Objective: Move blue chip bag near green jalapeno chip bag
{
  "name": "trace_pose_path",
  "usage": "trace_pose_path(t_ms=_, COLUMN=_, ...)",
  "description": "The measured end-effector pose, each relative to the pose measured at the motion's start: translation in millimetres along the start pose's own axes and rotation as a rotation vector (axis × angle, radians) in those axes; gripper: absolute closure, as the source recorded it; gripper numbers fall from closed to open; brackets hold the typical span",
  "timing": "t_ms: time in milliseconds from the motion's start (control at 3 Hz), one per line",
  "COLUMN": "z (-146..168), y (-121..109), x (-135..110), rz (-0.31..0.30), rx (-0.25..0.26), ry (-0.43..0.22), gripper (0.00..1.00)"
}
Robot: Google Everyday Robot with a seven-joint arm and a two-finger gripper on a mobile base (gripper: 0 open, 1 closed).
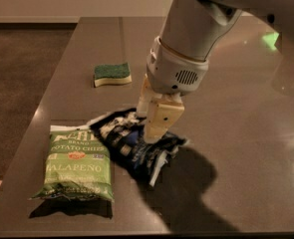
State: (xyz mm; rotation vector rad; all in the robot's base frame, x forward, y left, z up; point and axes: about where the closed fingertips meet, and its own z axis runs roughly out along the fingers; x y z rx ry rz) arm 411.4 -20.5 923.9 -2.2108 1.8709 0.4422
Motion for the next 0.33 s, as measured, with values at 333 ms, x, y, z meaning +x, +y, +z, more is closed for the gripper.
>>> trace_pose_path(t_ms=333, z=-0.6, y=-1.9, x=-2.5, rz=-0.002, rx=0.013, ry=-0.004, gripper=0.0)
